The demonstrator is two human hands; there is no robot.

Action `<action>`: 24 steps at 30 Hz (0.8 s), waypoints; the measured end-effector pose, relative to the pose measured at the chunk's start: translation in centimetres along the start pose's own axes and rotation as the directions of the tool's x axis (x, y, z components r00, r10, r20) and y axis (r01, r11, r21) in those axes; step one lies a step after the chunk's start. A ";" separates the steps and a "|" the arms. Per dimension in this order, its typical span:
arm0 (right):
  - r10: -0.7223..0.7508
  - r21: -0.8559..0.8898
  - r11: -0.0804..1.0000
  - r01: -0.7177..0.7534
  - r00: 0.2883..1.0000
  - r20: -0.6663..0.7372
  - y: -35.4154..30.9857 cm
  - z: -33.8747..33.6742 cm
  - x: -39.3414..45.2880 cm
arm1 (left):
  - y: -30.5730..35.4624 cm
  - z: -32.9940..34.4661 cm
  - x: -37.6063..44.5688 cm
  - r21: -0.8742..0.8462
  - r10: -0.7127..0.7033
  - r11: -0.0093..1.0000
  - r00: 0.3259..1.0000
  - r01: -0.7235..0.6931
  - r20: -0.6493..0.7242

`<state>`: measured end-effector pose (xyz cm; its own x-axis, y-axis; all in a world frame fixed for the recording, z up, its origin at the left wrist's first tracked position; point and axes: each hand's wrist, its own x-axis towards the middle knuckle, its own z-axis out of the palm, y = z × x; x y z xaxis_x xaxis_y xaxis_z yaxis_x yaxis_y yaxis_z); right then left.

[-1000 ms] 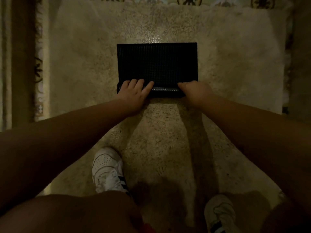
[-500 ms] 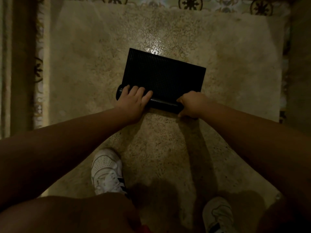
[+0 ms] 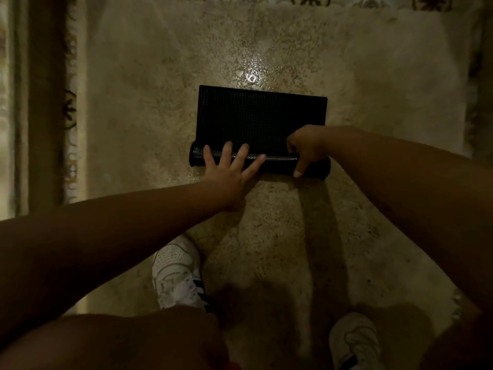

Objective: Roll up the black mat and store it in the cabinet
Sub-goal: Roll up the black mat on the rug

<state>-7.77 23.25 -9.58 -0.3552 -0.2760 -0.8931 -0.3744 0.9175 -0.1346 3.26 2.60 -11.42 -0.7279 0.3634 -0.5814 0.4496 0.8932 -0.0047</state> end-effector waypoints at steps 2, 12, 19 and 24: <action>-0.007 0.024 1.000 0.007 1.000 -0.002 0.3 -0.2 0.0 | 0.0 -0.5 0.4 0.015 -0.012 1.000 1.000 0.011 0.014; 0.058 0.116 0.993 0.022 0.770 -0.635 -1.3 7.8 -4.6 | -0.6 -0.6 1.7 -0.020 -0.014 1.000 1.000 0.014 0.000; 0.147 0.173 0.984 -0.043 0.747 -0.649 -3.8 10.8 -3.2 | -0.8 -0.9 2.0 0.010 0.013 1.000 0.999 -0.013 -0.044; 0.137 0.142 0.988 -0.055 0.733 -0.666 -2.4 9.0 -1.9 | -1.9 -0.7 2.0 0.043 0.056 0.998 0.975 -0.048 -0.214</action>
<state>1.54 24.12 -11.44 -0.8822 -0.2677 -0.3874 -0.2287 0.9627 -0.1445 0.55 1.86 -11.99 -0.7954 0.4612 -0.3934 0.5057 0.8626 -0.0113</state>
